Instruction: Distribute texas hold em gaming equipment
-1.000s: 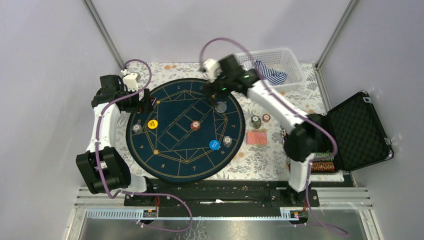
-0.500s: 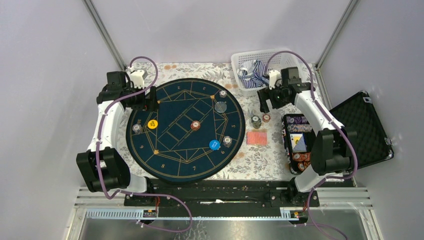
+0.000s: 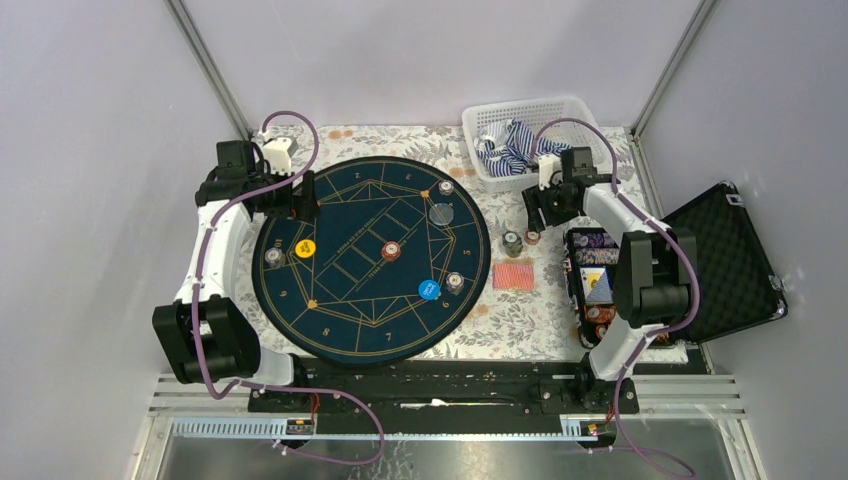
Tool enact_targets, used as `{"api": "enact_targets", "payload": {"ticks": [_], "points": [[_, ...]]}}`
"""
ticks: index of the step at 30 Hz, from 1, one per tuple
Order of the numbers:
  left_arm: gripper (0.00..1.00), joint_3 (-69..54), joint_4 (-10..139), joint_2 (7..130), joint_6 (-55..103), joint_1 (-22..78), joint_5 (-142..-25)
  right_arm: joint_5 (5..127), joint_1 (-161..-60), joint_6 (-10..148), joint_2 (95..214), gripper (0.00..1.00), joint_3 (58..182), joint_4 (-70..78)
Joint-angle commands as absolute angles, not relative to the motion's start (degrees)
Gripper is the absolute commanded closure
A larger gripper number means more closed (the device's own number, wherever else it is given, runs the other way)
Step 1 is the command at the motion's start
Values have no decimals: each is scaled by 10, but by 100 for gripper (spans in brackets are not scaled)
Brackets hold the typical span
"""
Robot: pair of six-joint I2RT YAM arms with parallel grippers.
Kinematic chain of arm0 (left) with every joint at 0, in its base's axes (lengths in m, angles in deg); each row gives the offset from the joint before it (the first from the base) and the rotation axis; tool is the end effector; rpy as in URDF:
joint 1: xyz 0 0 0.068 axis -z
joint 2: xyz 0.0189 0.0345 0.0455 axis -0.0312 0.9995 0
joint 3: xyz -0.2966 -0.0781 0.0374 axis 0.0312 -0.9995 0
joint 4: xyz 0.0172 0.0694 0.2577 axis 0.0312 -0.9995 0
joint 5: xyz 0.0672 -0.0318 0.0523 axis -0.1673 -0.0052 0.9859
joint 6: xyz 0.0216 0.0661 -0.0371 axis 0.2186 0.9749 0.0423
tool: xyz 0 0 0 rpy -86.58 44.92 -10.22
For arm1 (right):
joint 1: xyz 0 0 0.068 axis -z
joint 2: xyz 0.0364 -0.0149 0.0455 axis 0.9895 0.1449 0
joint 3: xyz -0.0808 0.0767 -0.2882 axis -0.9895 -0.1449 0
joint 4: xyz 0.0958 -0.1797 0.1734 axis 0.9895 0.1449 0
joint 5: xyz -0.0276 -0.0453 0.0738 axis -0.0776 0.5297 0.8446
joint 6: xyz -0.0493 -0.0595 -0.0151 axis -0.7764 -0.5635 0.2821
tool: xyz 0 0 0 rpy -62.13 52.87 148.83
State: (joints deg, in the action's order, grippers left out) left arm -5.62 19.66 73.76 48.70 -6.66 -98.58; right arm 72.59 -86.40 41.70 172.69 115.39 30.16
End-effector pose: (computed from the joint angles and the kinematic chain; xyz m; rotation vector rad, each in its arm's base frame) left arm 0.3169 0.0201 0.3350 0.2705 2.3605 -0.3178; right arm 0.3968 0.0496 0.2286 -0.6404 2.4170 0.2053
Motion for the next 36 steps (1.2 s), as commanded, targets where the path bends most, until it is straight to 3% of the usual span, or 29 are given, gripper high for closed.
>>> {"api": "enact_targets", "payload": {"ticks": [1,22,28,36], "points": [[1,-41,211,734,484,-65,-980,728,-864,409,1750,30,1159,278],[1,-41,211,747,486,-65,-983,704,-891,411,1811,27,1126,233],[1,-43,211,746,488,-65,-980,674,-899,407,1820,36,1119,216],[1,-43,211,747,489,-65,-981,653,-899,400,1795,56,1146,247]]}}
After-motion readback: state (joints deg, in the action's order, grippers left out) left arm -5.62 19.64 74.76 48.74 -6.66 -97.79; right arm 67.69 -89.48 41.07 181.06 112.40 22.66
